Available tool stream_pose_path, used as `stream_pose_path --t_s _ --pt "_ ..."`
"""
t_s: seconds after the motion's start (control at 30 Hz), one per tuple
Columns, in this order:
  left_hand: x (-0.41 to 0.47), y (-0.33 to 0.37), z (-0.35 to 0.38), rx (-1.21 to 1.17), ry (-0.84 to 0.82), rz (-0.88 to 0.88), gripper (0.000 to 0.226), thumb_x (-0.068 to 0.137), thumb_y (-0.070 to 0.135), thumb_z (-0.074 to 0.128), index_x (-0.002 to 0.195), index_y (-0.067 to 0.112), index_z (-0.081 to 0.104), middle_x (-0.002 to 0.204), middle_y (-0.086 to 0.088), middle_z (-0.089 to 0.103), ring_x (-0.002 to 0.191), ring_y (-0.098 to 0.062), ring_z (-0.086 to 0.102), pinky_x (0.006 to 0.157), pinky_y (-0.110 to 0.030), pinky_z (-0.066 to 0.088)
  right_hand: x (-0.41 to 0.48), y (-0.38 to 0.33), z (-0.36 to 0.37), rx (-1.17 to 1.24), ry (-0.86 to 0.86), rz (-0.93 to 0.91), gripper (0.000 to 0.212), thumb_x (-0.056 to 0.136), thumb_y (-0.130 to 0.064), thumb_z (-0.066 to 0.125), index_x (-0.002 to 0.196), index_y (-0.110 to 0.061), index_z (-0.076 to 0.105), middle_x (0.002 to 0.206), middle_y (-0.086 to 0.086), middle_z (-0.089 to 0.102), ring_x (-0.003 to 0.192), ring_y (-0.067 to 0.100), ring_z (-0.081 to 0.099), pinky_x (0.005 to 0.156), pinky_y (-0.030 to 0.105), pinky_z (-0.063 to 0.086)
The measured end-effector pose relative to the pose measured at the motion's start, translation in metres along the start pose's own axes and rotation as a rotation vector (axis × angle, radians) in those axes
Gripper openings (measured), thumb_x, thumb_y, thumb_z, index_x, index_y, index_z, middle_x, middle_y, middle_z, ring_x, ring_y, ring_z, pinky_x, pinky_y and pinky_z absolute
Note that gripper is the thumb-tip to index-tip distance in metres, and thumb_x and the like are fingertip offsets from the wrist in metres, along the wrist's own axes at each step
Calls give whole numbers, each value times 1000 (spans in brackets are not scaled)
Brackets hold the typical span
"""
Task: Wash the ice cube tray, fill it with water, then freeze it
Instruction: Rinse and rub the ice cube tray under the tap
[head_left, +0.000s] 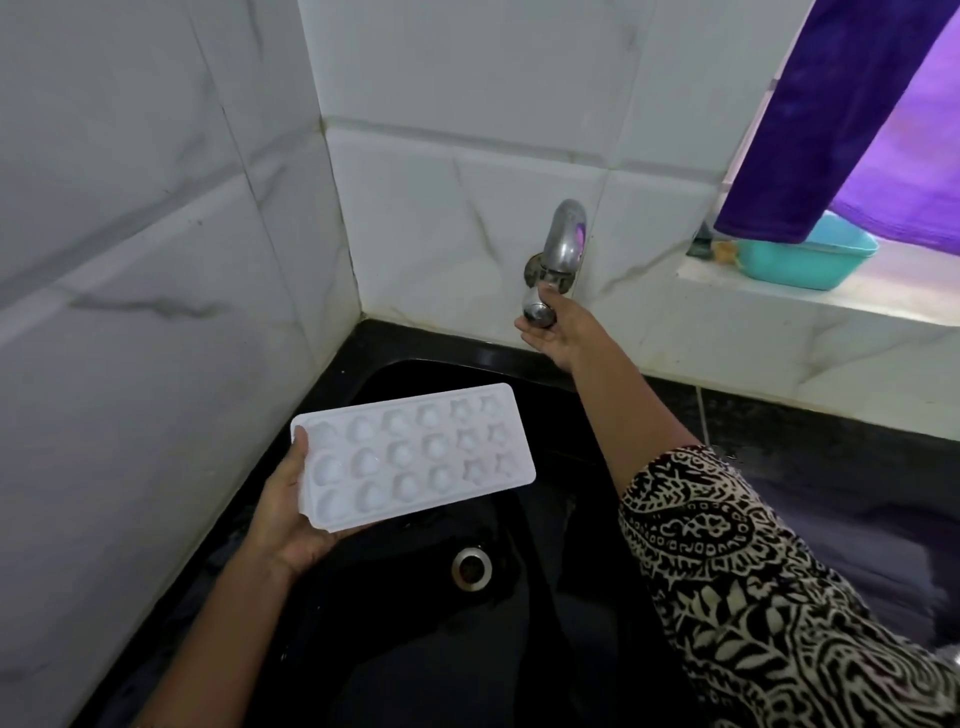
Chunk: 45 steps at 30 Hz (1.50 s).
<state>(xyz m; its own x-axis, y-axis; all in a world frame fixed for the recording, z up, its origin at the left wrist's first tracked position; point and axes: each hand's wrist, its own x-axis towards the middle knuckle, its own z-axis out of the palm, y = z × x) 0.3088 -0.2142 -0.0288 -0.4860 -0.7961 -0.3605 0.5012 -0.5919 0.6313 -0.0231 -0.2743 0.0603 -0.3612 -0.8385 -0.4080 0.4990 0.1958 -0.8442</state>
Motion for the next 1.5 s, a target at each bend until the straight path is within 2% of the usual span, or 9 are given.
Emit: stream_pose_path --t_s 0.27,0.5,0.67,0.9,1.03,1.1,1.23,1.33,1.5 --pt "-6 1 0 -45 -31 28 64 93 66 44 127 17 66 137 -15 58 121 -37 59 84 -54 54 3 -5 0 -98 51 3 31 90 -28 63 109 -8 49 120 18 58 110 32 61 91 37 48" --pt "-17 4 4 -78 -38 67 58 91 59 51 122 14 69 133 -15 61 116 -35 63 80 -52 56 3 -7 1 -155 69 3 34 88 -30 65 110 -9 50 115 16 59 107 30 62 89 36 49" --pt "-20 8 4 -78 -48 70 58 94 58 46 123 13 68 135 -17 59 119 -38 59 86 -56 54 3 -9 2 -159 70 16 37 89 -30 64 116 -8 51 109 14 58 106 31 62 89 37 48" --pt "-23 13 2 -114 -24 51 55 92 57 52 121 13 70 133 -16 61 117 -38 61 85 -57 53 -3 -12 5 -141 59 26 25 92 -25 60 111 -10 53 76 7 55 60 18 54 70 31 50" --pt "-24 13 3 -115 -5 55 56 94 56 49 120 11 70 132 -17 61 116 -38 62 85 -59 53 -21 -9 -6 -295 43 34 45 90 -44 57 119 -10 52 96 6 57 86 21 58 81 39 49" --pt "-25 14 3 -114 9 51 55 93 55 49 118 11 71 131 -17 62 113 -37 63 86 -59 53 -37 2 -19 -345 123 -33 53 89 -52 55 124 -13 50 109 4 54 104 22 53 89 42 44" --pt "-25 13 5 -92 41 66 51 93 53 48 112 13 75 126 -15 66 107 -35 67 82 -56 56 -81 49 -46 -363 322 -290 19 93 -35 55 106 -21 59 105 -4 61 102 14 56 85 29 44" --pt "-25 12 10 -80 61 88 48 91 50 50 109 14 76 123 -14 68 102 -34 69 73 -51 59 -111 79 -58 -552 332 -423 12 91 -21 57 101 -25 64 102 -6 64 98 9 58 81 21 43" --pt "-16 3 26 -70 62 109 46 92 48 50 110 14 75 124 -14 67 104 -33 69 74 -48 59 -133 92 -53 -943 231 -749 21 88 -14 59 105 -22 66 121 -7 54 114 8 43 91 23 32"
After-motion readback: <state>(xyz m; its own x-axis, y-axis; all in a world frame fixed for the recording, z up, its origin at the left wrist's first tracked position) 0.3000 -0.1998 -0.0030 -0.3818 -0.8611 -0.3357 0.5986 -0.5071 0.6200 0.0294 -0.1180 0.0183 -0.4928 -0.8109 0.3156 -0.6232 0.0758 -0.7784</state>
